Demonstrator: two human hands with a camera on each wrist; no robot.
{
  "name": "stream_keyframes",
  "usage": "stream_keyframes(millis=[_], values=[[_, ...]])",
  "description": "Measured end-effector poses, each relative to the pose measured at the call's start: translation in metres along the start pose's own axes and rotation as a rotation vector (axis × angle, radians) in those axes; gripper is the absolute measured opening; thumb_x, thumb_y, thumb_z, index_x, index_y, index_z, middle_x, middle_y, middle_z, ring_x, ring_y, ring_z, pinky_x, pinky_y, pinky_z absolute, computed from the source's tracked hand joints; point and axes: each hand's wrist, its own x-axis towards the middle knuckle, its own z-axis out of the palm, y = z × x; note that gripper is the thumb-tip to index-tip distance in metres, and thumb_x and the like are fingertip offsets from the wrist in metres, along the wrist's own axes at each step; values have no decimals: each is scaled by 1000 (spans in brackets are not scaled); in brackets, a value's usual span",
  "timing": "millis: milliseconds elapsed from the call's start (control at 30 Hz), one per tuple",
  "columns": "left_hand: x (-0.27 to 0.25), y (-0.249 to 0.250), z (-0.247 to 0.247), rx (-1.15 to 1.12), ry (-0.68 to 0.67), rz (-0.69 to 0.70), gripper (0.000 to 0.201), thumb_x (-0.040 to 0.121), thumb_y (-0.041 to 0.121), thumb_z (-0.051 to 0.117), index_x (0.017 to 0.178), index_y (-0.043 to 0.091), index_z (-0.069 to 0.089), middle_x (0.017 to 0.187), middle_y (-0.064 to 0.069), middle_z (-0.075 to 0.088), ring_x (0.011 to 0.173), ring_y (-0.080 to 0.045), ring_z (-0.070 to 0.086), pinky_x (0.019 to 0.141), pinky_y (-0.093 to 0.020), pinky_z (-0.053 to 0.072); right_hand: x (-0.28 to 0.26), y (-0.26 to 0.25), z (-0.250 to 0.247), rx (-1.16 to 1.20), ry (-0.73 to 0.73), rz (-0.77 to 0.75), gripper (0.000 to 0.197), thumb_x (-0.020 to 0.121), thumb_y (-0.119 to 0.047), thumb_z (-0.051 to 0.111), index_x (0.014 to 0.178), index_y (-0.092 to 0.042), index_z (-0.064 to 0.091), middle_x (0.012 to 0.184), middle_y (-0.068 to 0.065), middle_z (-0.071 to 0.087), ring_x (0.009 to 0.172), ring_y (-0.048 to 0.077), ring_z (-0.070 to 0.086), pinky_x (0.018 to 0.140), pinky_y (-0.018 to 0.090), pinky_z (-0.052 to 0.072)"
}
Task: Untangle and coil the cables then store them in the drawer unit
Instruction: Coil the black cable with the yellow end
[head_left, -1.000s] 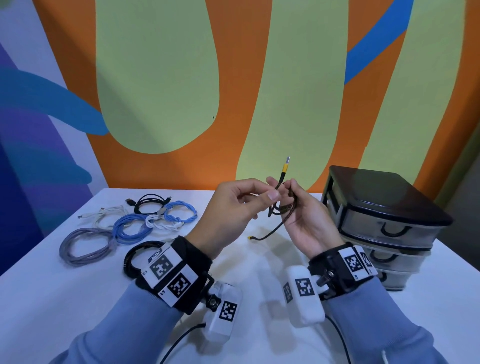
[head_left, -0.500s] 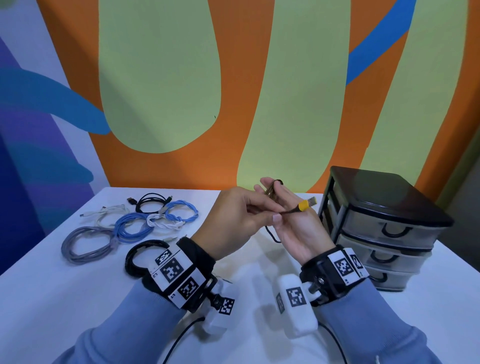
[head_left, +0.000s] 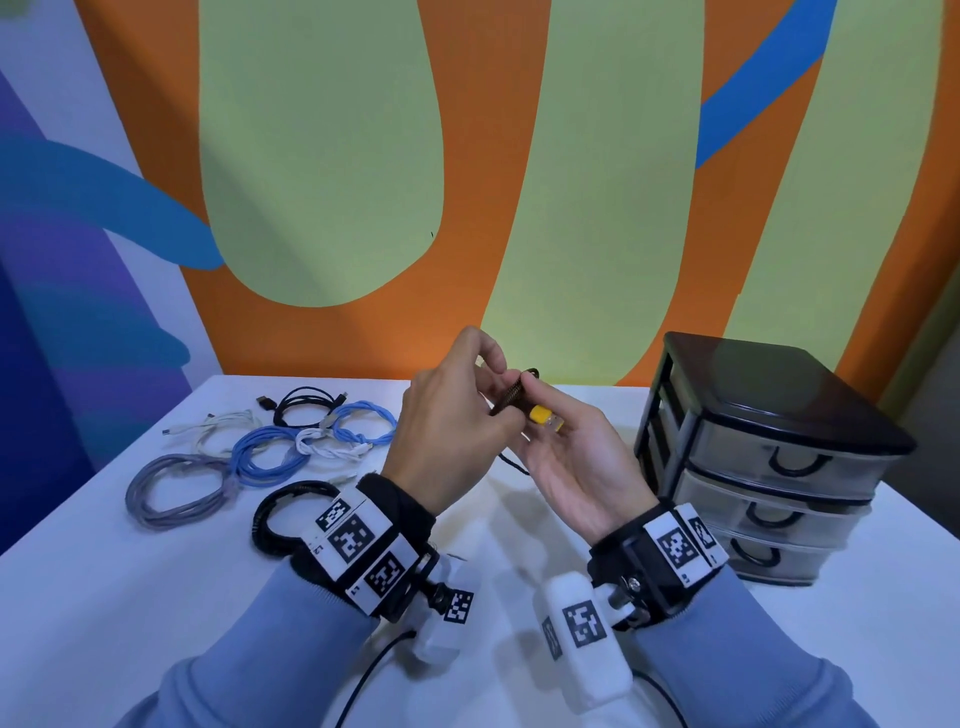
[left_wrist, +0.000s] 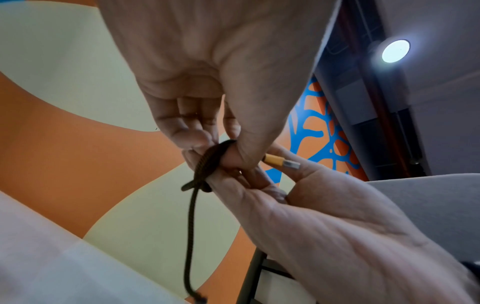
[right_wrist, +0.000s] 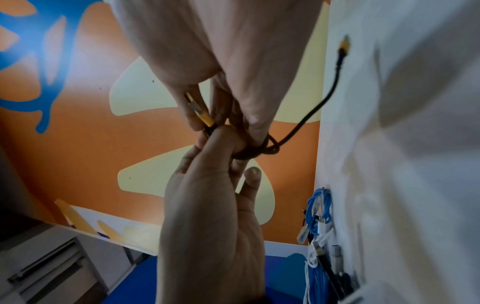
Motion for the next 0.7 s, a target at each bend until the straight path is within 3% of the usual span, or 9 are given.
stream_keyframes(millis=[100, 167, 267, 333, 400, 467, 533, 600, 700], values=[[1, 0, -1, 41, -7, -9, 34, 81, 5, 68, 100, 31, 56, 74, 27, 65, 61, -4, 57, 58, -32, 43, -1, 3, 3, -60, -35, -13, 21, 107, -15, 51, 100, -1, 66, 96, 7, 69, 98, 20, 65, 107, 41, 44], [3, 1, -2, -92, -53, -51, 36, 83, -4, 65, 103, 25, 60, 71, 15, 61, 57, -1, 52, 58, -27, 40, -2, 1, 4, -60, -60, -7, 21, 107, -14, 48, 95, -4, 62, 87, 5, 69, 93, 18, 65, 105, 38, 45], [7, 1, -9, -323, -180, -149, 41, 86, -21, 57, 114, 8, 59, 78, -9, 53, 53, -2, 48, 58, -19, 42, -1, 0, 2, -64, -70, 4, 21, 108, -12, 48, 96, -3, 63, 88, 6, 69, 96, 21, 66, 111, 40, 45], [11, -3, -13, -366, -257, -198, 42, 85, -24, 58, 115, 4, 57, 73, -3, 55, 60, -11, 51, 65, -26, 44, -1, 1, 1, -69, -78, 9, 20, 107, -12, 49, 99, -1, 64, 92, 8, 70, 99, 23, 66, 109, 39, 47], [14, -7, -20, -383, -317, -230, 43, 81, -21, 69, 116, 3, 57, 68, 5, 54, 71, -20, 51, 71, -33, 46, -1, 1, 1, -90, -95, 15, 18, 106, -14, 50, 104, -1, 62, 100, 12, 71, 99, 25, 67, 99, 36, 53], [16, -9, -30, -417, -391, -259, 48, 79, -8, 84, 117, 5, 58, 69, 4, 57, 71, -22, 53, 68, -26, 47, 1, 0, -1, -104, -96, 20, 18, 105, -16, 51, 107, -1, 59, 108, 18, 67, 100, 28, 66, 93, 34, 53], [17, -10, -40, -461, -481, -267, 45, 82, 6, 87, 119, 7, 62, 74, 2, 65, 73, -20, 59, 67, -23, 45, 4, 0, -5, -89, -91, 24, 21, 104, -17, 55, 115, 1, 57, 120, 25, 57, 113, 35, 58, 105, 43, 48], [18, -12, -46, -543, -520, -277, 35, 87, 10, 83, 119, 8, 68, 85, -6, 70, 80, -20, 65, 73, -24, 49, 5, 0, -6, -60, -98, 38, 23, 105, -18, 55, 115, 3, 59, 129, 28, 50, 125, 36, 51, 118, 48, 38], [19, -14, -50, -657, -468, -338, 33, 96, 3, 74, 128, 0, 70, 105, -15, 75, 92, -19, 69, 80, -23, 57, 1, -2, -4, 1, -97, 39, 30, 107, -16, 49, 98, -1, 74, 111, 18, 68, 115, 32, 64, 123, 48, 35]])
